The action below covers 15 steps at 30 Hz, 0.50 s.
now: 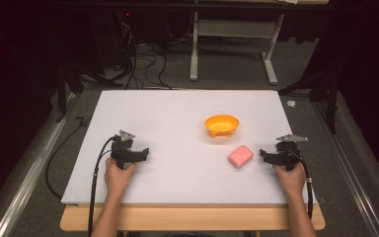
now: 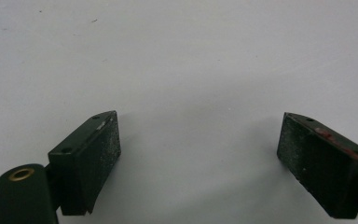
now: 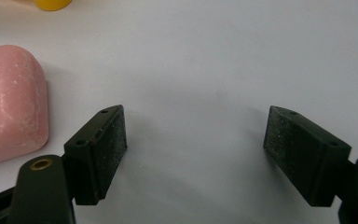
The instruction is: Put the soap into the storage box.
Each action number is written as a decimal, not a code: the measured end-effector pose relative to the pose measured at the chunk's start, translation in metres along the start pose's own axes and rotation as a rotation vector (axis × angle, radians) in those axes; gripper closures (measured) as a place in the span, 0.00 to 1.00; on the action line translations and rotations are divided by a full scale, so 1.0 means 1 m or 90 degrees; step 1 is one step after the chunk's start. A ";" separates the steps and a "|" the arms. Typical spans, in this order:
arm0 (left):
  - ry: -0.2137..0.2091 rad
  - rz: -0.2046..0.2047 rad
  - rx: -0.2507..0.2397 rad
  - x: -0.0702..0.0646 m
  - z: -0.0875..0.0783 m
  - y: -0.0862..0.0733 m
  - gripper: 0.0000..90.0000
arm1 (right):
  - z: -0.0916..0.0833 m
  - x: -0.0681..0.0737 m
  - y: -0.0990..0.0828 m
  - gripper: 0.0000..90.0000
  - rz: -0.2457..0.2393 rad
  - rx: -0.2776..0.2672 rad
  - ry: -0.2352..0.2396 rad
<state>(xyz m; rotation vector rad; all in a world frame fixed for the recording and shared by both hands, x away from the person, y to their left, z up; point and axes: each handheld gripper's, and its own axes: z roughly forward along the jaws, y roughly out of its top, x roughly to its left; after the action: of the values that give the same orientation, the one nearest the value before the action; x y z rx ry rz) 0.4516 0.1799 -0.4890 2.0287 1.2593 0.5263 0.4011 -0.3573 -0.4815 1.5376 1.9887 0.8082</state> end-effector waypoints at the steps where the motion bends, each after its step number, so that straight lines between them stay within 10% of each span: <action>1: 0.000 0.000 0.000 0.000 0.000 0.000 0.15 | 0.000 0.000 0.000 0.24 0.000 0.000 0.000; 15: 0.000 0.000 0.000 0.000 0.000 0.000 0.15 | 0.000 -0.001 0.001 0.24 0.006 0.004 0.006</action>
<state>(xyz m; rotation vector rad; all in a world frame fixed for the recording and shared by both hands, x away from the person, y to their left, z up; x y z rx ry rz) 0.4515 0.1799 -0.4890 2.0279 1.2593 0.5268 0.4019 -0.3576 -0.4811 1.5518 1.9936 0.8145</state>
